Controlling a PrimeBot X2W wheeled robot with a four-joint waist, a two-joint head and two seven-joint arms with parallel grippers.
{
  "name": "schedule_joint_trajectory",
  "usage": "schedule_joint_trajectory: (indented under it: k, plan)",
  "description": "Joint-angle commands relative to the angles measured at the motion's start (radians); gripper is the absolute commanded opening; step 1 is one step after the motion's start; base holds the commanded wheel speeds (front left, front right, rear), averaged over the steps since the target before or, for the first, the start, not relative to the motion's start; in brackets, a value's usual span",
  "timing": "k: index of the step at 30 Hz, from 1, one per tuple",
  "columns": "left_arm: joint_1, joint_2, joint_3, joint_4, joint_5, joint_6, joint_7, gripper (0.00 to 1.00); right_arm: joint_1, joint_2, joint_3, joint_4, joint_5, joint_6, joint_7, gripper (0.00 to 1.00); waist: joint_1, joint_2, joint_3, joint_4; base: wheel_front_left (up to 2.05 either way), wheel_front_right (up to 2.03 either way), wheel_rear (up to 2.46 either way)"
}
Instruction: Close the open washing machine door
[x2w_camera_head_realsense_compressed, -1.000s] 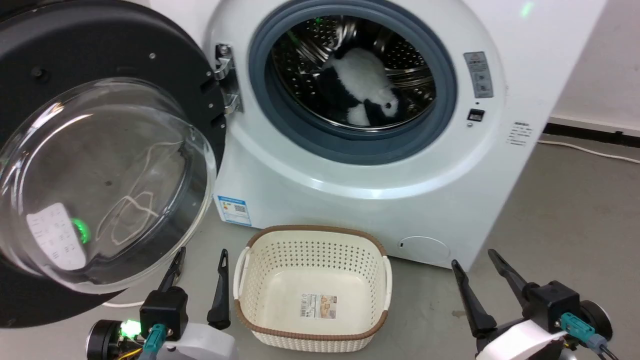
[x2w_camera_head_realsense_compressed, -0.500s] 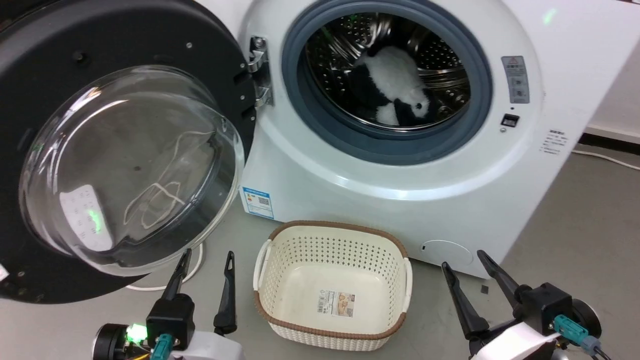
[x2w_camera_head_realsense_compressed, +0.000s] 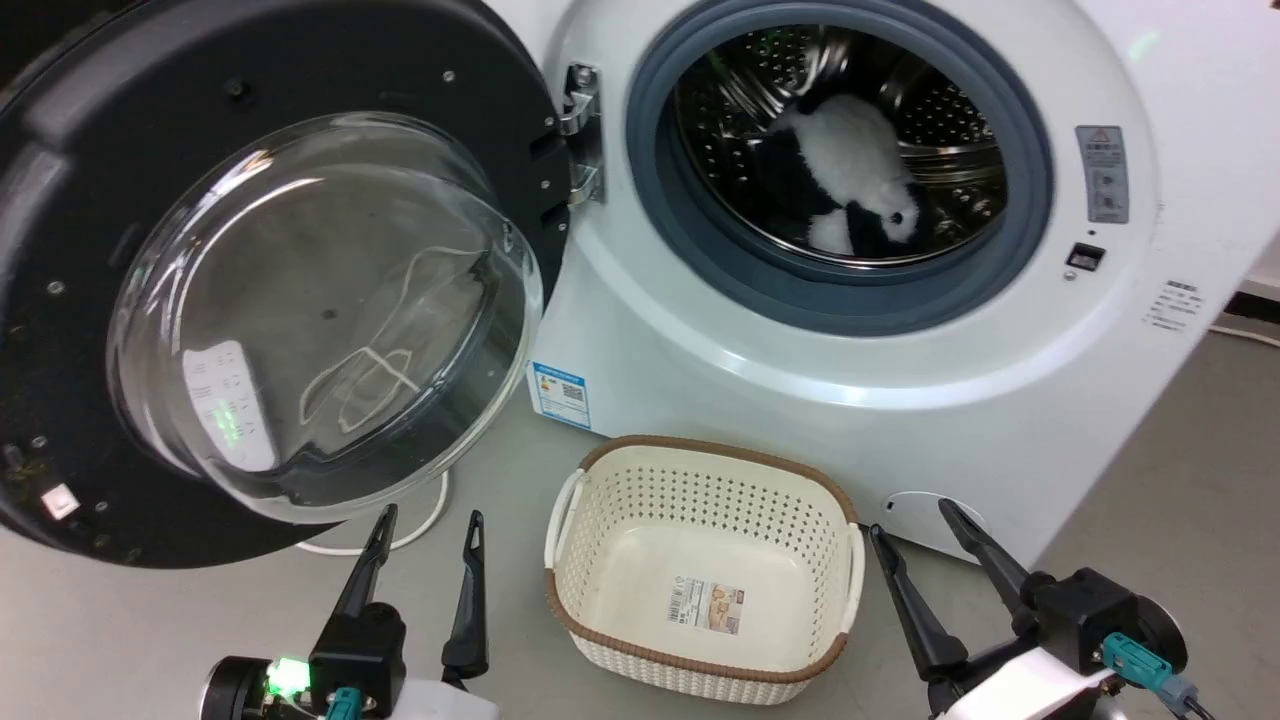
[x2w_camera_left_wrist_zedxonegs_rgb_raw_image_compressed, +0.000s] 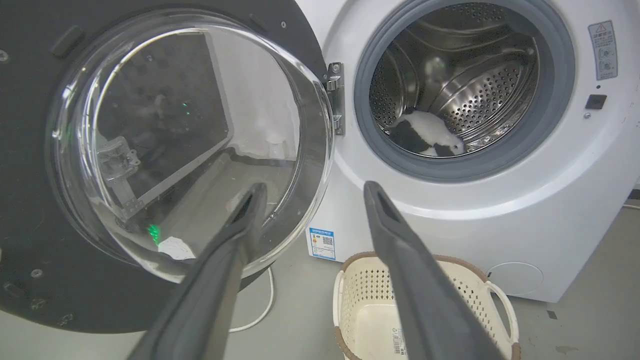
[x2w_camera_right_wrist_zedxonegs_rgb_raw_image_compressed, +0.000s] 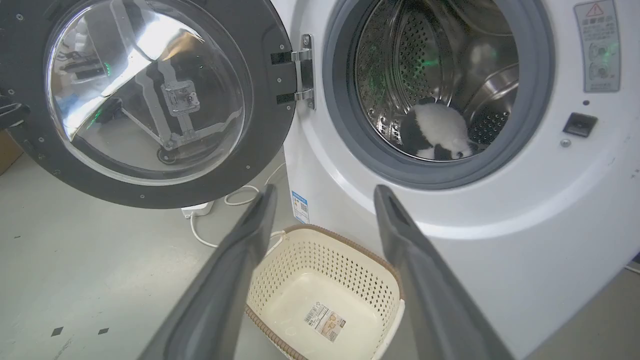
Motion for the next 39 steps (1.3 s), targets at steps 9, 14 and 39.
schedule_joint_trajectory:
  k: [9, 14, 39]
  plan:
    - [0.021, 0.014, -0.024, -0.009, -0.002, 0.019, -0.029, 1.0, -0.007, -0.019, 0.017, 0.014, 0.028, -0.001, -0.027, 1.0, -0.0001, 0.0, 0.003, 0.043, 0.0, 0.0, 0.0]
    - [0.029, 0.018, -0.037, -0.017, -0.01, 0.038, -0.048, 1.0, -0.005, -0.026, 0.027, 0.023, 0.046, -0.001, -0.046, 1.0, -0.0001, 0.0, 0.005, 0.082, 0.0, 0.0, 0.0]
    - [-0.273, 0.045, 0.404, -0.142, -0.494, -0.098, -0.084, 0.0, 0.076, -0.07, -0.006, -0.055, 0.079, -0.001, -0.082, 1.0, -0.0001, 0.0, 0.098, 0.17, 0.0, 0.0, 0.0]
